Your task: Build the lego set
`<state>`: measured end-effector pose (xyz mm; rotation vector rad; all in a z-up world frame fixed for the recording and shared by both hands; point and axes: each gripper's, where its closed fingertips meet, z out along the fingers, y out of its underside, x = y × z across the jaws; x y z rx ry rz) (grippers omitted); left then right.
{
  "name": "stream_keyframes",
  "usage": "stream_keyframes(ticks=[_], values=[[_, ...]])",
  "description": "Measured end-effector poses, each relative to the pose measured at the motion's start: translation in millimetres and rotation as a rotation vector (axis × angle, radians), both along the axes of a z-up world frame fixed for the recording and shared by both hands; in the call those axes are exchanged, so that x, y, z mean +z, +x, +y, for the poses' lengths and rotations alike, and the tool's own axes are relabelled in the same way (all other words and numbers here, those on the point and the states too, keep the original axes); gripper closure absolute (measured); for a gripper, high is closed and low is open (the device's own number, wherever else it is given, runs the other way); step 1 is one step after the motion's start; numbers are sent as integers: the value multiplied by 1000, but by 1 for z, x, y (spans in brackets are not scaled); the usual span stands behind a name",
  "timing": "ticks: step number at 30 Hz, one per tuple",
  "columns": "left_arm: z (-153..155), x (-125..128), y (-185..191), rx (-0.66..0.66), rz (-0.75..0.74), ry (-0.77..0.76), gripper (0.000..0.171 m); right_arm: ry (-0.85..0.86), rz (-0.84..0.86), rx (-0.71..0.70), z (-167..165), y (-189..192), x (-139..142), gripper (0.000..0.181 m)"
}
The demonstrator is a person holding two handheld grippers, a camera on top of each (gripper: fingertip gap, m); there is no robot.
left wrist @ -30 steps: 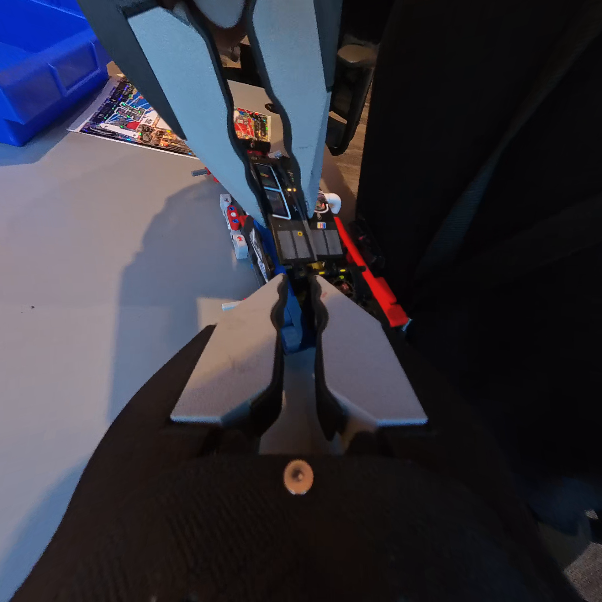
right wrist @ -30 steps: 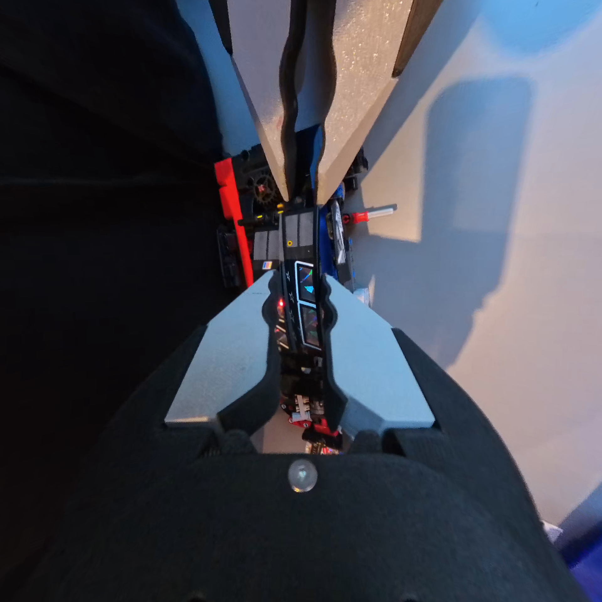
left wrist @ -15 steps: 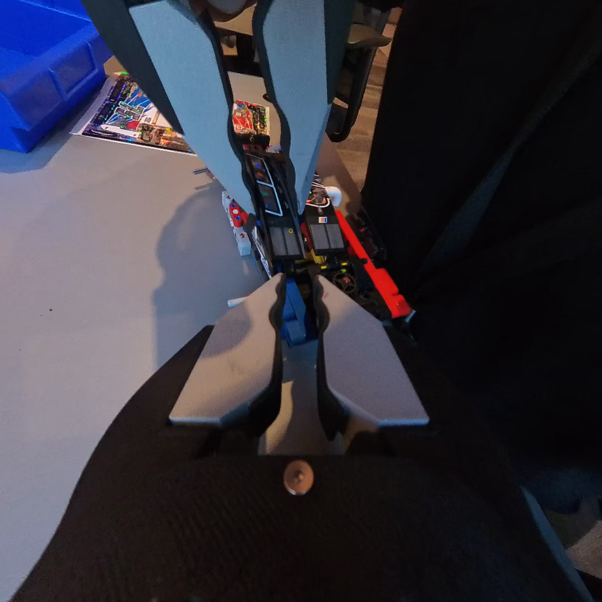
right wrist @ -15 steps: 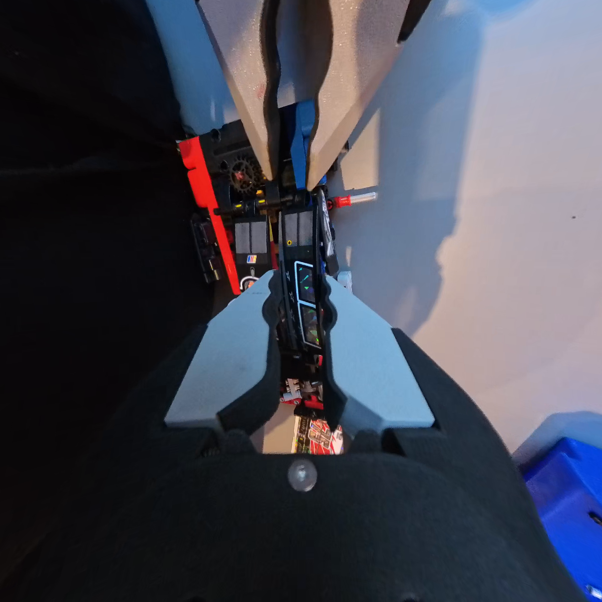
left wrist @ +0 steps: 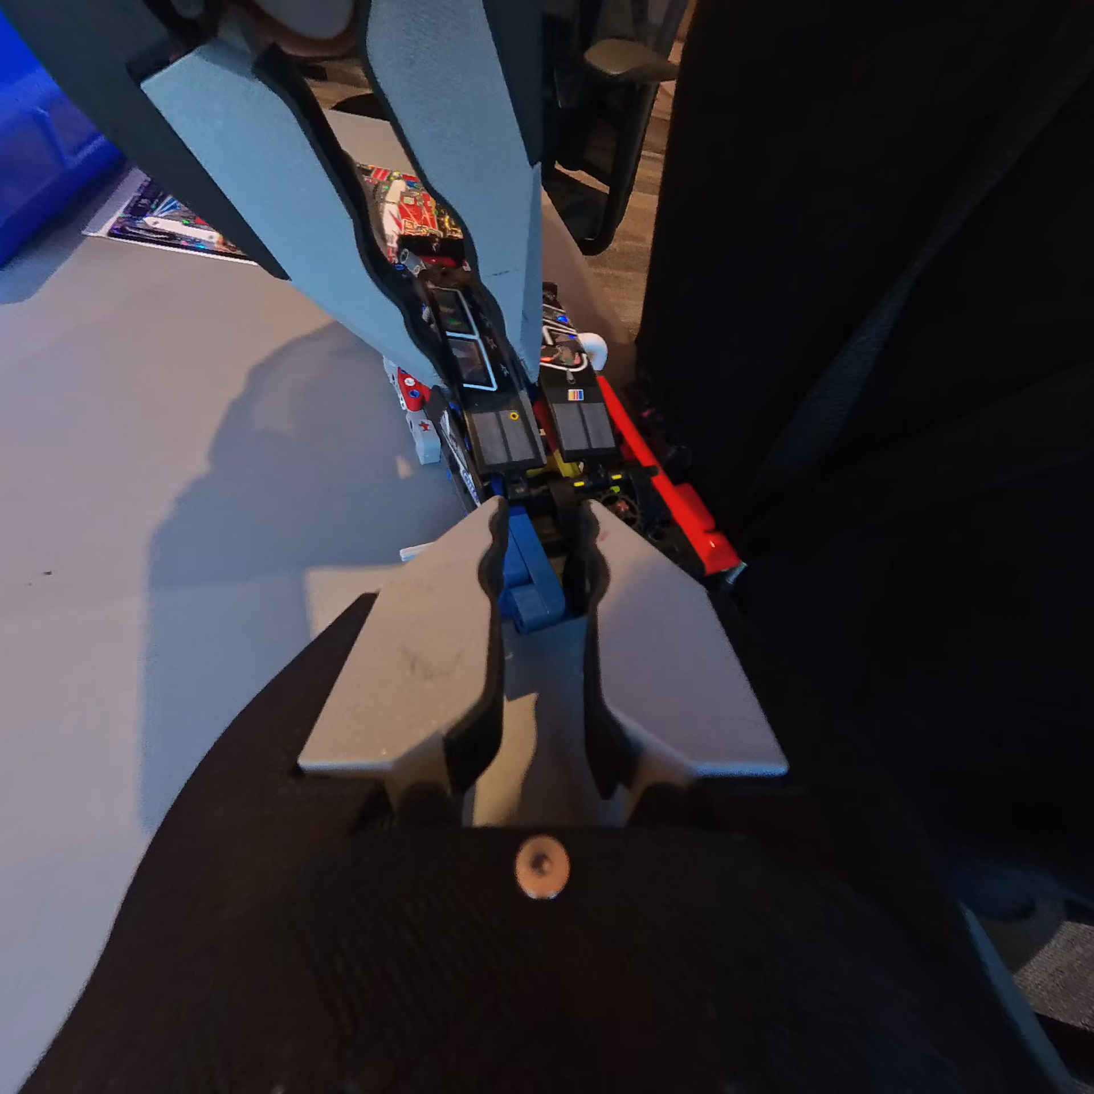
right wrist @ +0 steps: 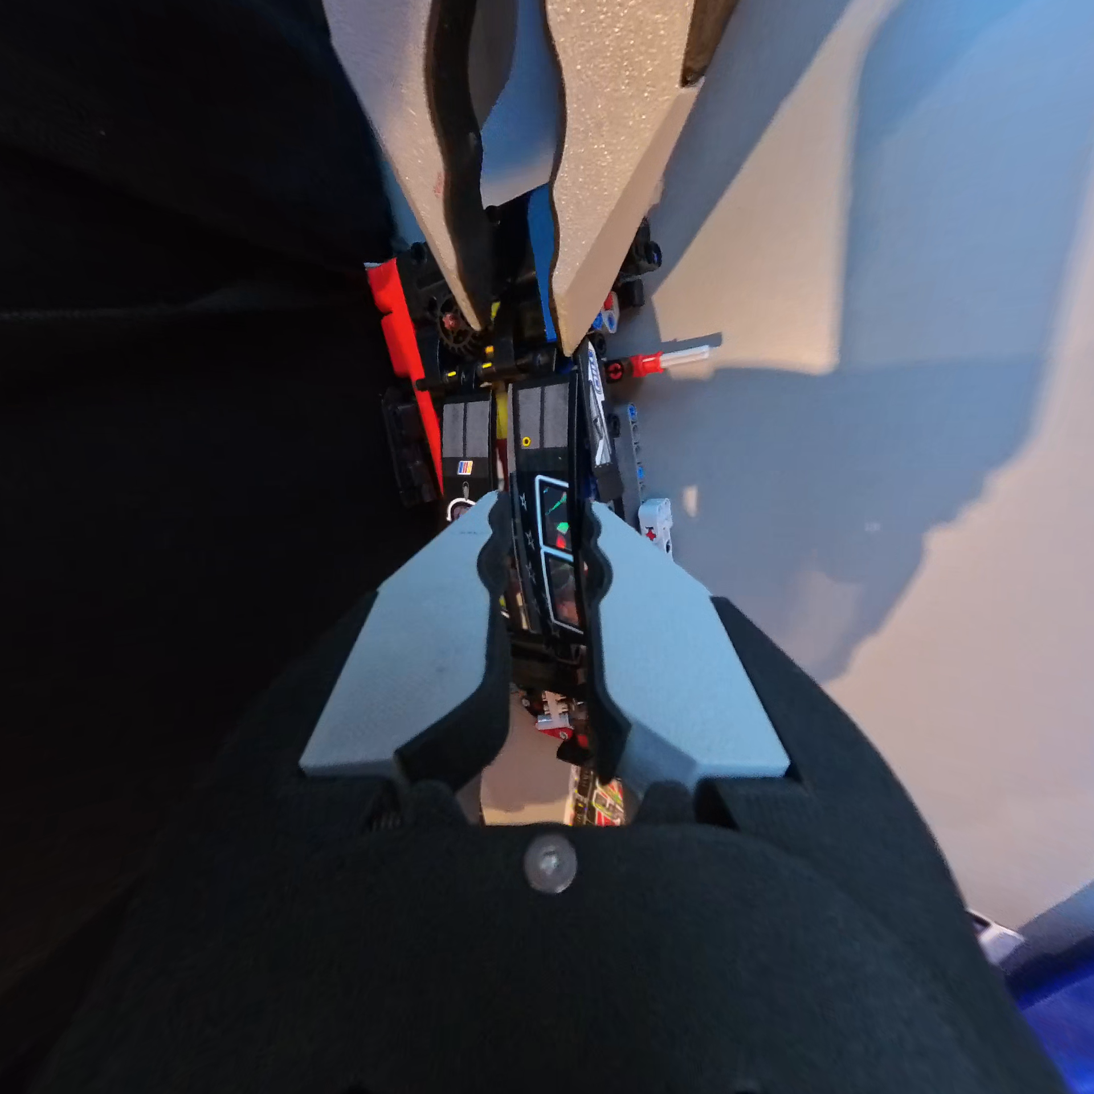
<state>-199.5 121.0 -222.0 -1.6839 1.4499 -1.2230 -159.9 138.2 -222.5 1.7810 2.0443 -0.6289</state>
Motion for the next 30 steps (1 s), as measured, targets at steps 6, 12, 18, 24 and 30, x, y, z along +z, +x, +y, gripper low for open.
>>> stream_keyframes(ticks=[6, 12, 18, 24, 30], values=[[1, 0, -1, 4, -8, -18, 150, 30, 16, -2, 0, -3, 4, 162], [-1, 1, -1, 1, -7, -9, 149, 87, 72, 89, 1, -3, 0, 162], [-3, 2, -2, 11, -25, -2, 147, 96, 167, 157, 1, -5, 1, 163], [-2, 2, -5, 10, -32, -25, 147, 53, 182, 155, 2, -7, -1, 164], [-5, 1, -6, 12, -32, 15, 144, 71, 105, 151, 2, -7, -3, 164]])
